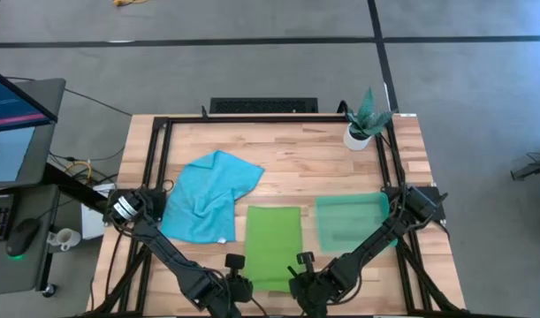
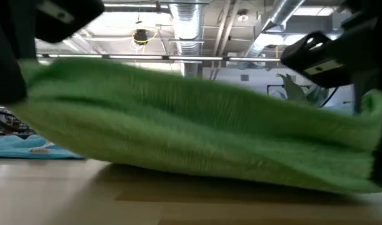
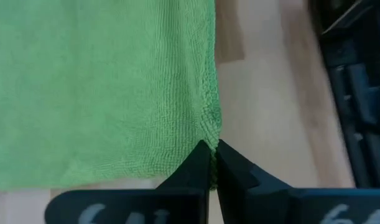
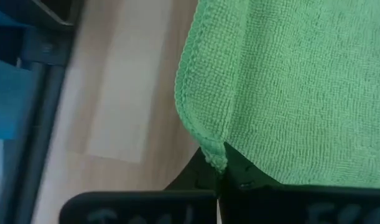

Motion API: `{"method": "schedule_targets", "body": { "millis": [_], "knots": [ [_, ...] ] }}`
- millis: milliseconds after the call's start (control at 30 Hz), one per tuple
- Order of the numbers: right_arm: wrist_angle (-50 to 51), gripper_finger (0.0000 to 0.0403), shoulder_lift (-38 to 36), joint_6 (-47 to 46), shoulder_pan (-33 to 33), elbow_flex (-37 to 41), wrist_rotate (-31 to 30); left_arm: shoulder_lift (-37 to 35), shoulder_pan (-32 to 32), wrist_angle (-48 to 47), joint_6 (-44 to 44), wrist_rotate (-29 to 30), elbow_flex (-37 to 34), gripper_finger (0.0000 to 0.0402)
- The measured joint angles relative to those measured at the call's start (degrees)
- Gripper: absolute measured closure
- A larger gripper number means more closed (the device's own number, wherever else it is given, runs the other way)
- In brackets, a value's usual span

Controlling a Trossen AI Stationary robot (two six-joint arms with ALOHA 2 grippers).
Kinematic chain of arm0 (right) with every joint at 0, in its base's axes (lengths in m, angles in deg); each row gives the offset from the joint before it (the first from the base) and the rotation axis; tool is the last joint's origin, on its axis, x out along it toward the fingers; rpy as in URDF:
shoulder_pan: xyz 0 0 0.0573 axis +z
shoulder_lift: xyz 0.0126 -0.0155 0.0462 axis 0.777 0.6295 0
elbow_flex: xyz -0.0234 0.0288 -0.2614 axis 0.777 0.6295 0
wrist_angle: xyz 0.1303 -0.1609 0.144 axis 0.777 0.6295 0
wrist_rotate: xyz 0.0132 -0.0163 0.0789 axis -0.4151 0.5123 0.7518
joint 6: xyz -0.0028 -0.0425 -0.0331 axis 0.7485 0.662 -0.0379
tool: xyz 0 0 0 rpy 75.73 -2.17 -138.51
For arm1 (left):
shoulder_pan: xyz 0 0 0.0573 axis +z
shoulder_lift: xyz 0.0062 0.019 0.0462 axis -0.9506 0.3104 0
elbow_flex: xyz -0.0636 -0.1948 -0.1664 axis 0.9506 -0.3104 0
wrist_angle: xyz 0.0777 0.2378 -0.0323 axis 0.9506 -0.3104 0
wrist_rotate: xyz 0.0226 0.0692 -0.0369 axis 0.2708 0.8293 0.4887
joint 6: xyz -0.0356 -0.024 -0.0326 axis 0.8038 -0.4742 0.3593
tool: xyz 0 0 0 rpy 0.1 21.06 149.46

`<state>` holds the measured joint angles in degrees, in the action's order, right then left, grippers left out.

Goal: Roll microfiber towels into tight, uniform cylinder then place into a basket
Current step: Fold the green towel

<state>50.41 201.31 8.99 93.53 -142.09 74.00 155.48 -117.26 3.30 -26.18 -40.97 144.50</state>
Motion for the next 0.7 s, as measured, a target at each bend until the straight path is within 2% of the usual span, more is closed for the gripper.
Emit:
{"method": "schedule_targets", "body": {
  "millis": [467, 700],
  "knots": [
    [6.2, 0.0394, -0.1, -0.1, 0.9, -7.8, -1.0, -0.1, -2.2, -4.4, 2.1, -0.2, 5.0, 0.0401],
    [8.3, 0.0398, -0.2, -1.5, 2.7, -12.1, -2.3, -0.2, -4.3, -11.7, 5.7, 1.9, 9.7, 0.0401]
  ]
}}
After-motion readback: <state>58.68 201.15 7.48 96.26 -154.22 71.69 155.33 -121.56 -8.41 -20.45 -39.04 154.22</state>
